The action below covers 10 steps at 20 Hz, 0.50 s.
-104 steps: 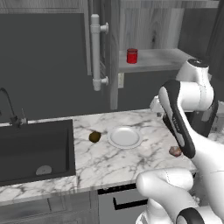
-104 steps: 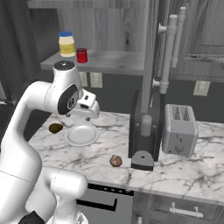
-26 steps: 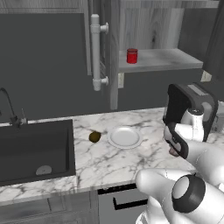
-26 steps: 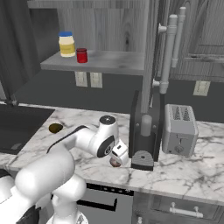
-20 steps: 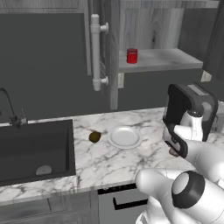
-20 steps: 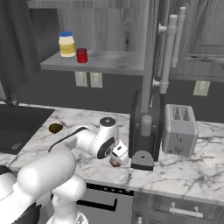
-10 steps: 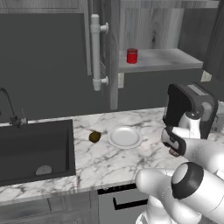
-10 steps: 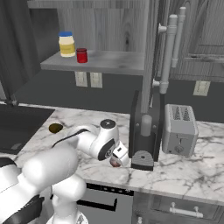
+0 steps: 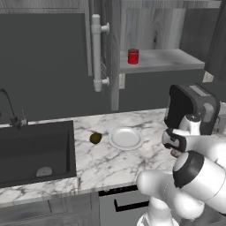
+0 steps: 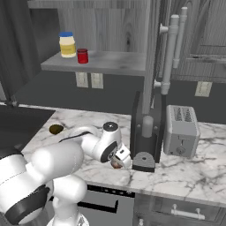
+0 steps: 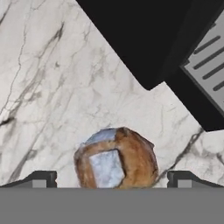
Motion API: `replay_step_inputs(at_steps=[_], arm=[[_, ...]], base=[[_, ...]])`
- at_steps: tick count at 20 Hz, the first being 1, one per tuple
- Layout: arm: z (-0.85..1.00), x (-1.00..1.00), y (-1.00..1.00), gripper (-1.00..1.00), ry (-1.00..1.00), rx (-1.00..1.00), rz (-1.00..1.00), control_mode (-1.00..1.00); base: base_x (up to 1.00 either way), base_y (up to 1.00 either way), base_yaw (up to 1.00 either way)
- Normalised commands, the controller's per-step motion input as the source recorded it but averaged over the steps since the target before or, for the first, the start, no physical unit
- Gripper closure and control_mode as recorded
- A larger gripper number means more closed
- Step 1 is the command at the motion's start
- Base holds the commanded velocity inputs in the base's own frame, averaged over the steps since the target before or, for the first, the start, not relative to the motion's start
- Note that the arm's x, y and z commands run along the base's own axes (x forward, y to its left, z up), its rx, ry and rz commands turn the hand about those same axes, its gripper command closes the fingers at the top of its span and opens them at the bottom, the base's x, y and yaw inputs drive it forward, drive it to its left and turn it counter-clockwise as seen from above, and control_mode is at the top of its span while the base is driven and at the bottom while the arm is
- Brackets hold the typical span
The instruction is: Pick the avocado and bread from the counter and place them on the plate. Then pick the jam from the cabinet and place it next to the plate. Lastly close the cabinet door.
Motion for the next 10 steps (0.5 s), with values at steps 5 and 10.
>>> replay_step_inputs(at_steps=[5,10], arm=[[-0.1,0.16,-0.01,-1.0,0.0,0.0,-0.01,-1.0],[-0.14,0.15,0.0,-1.0,0.0,0.0,-0.01,-1.0]], base=[[0.0,0.0,0.0],[0.0,0.0,0.0]])
